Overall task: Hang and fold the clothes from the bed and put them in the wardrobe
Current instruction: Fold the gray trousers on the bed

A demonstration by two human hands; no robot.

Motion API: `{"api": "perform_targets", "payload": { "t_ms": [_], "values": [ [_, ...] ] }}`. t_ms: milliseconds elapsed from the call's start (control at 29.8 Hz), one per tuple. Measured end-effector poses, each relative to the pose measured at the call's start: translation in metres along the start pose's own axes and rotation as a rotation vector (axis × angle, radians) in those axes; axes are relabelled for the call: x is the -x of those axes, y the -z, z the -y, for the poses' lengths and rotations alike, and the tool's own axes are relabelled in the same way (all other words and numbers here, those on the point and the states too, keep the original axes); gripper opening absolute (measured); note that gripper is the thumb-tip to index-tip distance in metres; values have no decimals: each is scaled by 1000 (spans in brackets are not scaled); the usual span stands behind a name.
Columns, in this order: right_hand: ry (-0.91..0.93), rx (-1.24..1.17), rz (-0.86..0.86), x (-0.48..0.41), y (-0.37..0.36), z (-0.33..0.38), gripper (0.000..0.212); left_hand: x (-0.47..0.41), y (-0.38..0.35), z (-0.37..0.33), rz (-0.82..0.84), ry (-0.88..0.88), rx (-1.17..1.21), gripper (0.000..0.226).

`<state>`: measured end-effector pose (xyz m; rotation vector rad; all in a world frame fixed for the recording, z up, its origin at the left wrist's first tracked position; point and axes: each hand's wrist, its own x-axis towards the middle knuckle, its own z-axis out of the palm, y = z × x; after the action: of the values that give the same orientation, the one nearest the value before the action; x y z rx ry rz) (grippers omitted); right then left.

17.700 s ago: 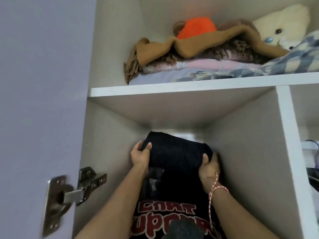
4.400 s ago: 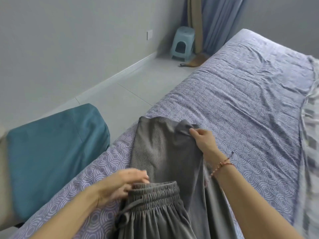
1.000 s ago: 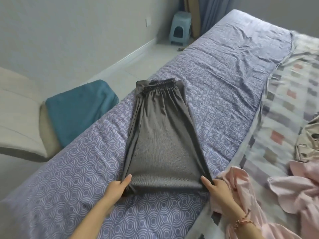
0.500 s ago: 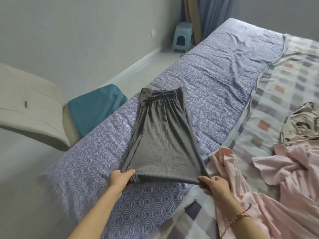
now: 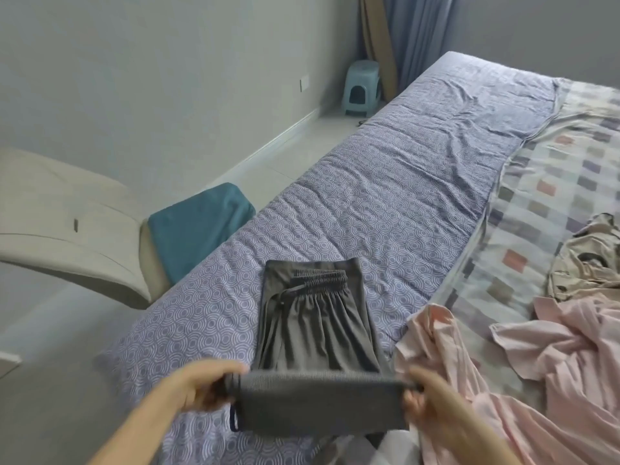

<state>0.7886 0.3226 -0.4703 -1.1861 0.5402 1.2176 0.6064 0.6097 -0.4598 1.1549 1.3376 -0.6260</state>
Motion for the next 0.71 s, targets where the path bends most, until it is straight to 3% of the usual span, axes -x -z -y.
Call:
{"api": "perform_targets", "payload": {
  "t_ms": [101, 168, 201, 269, 302, 336, 369, 436, 537, 705],
  "values": [
    [194, -142, -82, -47, -55, 80, 22, -24, 13, -85, -151, -220, 315, 28],
    [470, 26, -175, -73, -84, 109, 5, -39, 9, -126, -251, -425, 447, 20],
    [646, 288, -260, -92, -98, 111, 18, -54, 3, -142, -375, -552, 392, 18],
    [931, 941, -409, -142, -112, 87, 43, -95, -19, -146, -740, -806, -136, 38],
    [1000, 1236, -403, -165, -113, 65, 50, -115, -31, -139, -815, -923, -427, 44],
    [1018, 1474, -385, -190, -112, 41, 54, -141, -42, -130, -814, -1039, -648, 48],
    [979, 1601, -343, -212, -109, 22, 57, -163, -50, -120, -734, -1052, -808, 53],
    [983, 1746, -394, -242, -97, -1, 61, -198, -55, -99, -725, -1039, -974, 61],
    [1112, 1776, -456, -265, -83, -8, 63, -228, -54, -87, -842, -1131, -1022, 63],
    [1073, 1782, -435, -268, -83, -7, 63, -230, -59, -85, -882, -1166, -947, 67]
  ]
}}
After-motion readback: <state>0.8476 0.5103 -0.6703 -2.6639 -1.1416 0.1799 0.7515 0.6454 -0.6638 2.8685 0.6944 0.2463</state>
